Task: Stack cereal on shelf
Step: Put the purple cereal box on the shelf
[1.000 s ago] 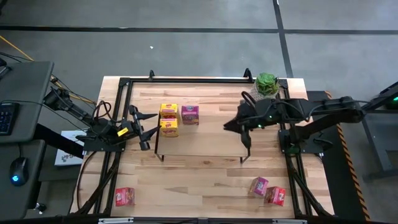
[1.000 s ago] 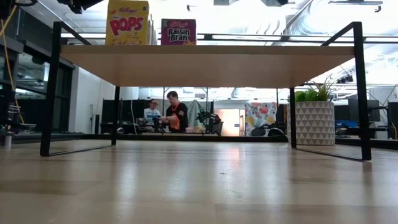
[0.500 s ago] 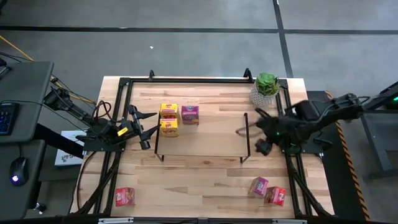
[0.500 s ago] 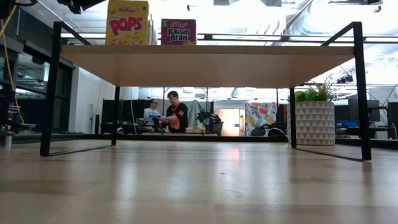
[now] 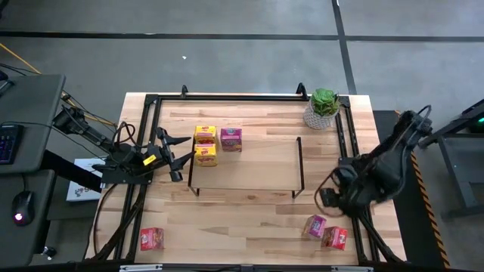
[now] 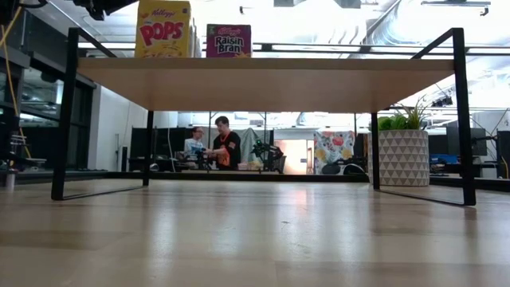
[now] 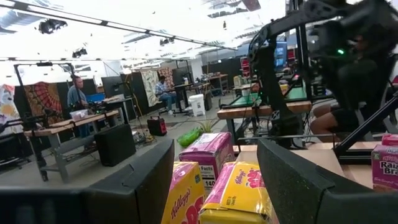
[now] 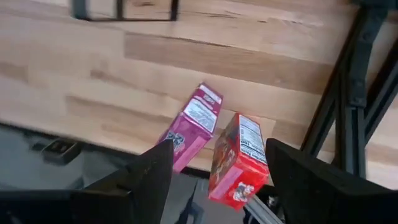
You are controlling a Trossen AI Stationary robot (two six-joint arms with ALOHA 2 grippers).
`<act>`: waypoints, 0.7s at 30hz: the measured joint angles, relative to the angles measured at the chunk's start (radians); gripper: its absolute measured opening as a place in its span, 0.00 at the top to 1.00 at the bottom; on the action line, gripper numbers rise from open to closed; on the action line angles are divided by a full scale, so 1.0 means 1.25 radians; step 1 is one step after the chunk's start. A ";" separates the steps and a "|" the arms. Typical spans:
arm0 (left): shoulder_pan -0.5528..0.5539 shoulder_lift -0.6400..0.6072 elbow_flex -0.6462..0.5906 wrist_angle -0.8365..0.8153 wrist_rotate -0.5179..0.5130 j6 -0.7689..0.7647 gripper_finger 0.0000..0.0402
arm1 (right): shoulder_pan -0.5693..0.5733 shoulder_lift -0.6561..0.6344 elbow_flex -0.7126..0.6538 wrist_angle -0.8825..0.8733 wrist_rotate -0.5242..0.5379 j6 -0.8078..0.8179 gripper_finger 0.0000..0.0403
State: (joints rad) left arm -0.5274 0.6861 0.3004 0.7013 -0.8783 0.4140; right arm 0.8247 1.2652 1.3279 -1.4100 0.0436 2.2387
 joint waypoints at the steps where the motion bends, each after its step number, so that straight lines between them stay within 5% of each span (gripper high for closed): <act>1: 0.000 0.000 0.000 -0.001 0.000 -0.008 0.45 | 0.010 0.020 0.000 0.011 0.001 0.019 0.38; 21: 0.000 0.000 0.000 -0.001 0.003 -0.072 0.45 | 0.032 0.271 -0.001 0.180 0.003 0.097 0.38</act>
State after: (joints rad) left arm -0.5274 0.6861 0.3007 0.6998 -0.8745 0.3241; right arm 0.8650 1.6039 1.3270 -1.1850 0.0468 2.3596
